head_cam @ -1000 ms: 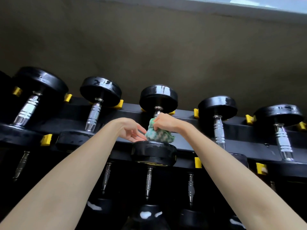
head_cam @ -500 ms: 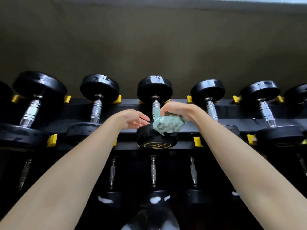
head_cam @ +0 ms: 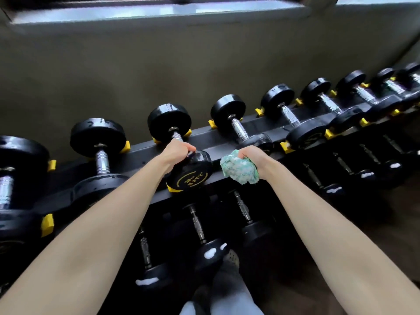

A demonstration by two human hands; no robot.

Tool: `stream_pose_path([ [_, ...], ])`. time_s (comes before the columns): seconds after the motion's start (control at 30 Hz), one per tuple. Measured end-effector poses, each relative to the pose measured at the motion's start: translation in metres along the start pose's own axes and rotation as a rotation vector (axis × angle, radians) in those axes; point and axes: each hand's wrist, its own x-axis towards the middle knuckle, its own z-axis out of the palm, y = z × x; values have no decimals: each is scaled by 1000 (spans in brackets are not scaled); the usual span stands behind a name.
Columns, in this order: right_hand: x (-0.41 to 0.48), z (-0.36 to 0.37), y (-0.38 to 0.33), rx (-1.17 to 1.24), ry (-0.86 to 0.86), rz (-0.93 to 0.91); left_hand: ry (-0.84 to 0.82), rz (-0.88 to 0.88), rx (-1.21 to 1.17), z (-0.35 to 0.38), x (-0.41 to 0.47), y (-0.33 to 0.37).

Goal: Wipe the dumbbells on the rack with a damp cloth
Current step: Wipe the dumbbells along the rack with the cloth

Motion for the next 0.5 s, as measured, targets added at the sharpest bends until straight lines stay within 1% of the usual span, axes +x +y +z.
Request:
stream_pose_path([
  [0.1,-14,-7,13,267,70,-21,-102,59,27,10,-17,20],
  [0.23,-46,-31,29,583,161,-99,-238,48,-128,44,-35,58],
  [0.3,-75,-55,40,683,218,-172,-332,53,-154,77,-47,83],
  [0.33,-85,-58,42,715,210,-189,-373,47,-172,85,-50,88],
  [0.4,-122,-88,56,816,290,-245,-549,80,-171,126,-68,116],
  [0.47,-159,-126,81,876,410,-313,-737,155,-101,177,-91,147],
  [0.5,-168,-134,87,879,438,-321,-781,198,-71,189,-98,155],
])
